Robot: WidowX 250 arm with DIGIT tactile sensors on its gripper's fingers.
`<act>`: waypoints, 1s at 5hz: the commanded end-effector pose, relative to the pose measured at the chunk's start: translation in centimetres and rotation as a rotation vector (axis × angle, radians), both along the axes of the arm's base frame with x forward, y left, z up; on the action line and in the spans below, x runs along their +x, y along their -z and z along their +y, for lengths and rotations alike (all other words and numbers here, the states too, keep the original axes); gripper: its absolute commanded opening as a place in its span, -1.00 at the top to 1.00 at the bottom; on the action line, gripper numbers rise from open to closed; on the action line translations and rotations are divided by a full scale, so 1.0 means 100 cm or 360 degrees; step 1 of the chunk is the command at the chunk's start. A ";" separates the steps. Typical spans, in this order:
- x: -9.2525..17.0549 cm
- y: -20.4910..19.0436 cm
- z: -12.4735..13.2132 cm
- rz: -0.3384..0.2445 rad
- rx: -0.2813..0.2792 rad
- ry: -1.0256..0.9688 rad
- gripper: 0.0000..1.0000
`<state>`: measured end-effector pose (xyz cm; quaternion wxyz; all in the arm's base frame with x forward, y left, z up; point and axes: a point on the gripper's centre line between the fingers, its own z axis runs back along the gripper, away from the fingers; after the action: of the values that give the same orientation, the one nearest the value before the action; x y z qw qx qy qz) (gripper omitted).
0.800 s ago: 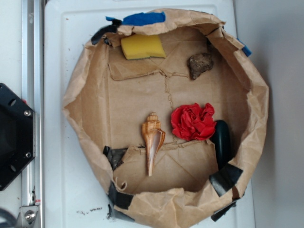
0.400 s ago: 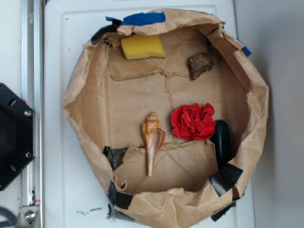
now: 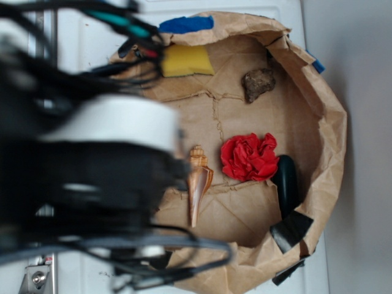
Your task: Grab the rock.
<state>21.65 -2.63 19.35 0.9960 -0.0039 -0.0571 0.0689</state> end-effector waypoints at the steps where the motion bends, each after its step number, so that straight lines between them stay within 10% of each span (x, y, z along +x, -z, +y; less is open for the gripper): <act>1: 0.058 -0.007 0.030 -0.0389 -0.0087 -0.0328 -1.00; 5: 0.042 -0.013 0.055 -0.0255 -0.0133 -0.0703 -1.00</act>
<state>25.46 1.66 18.79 0.9540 -0.0354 -0.1068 0.2779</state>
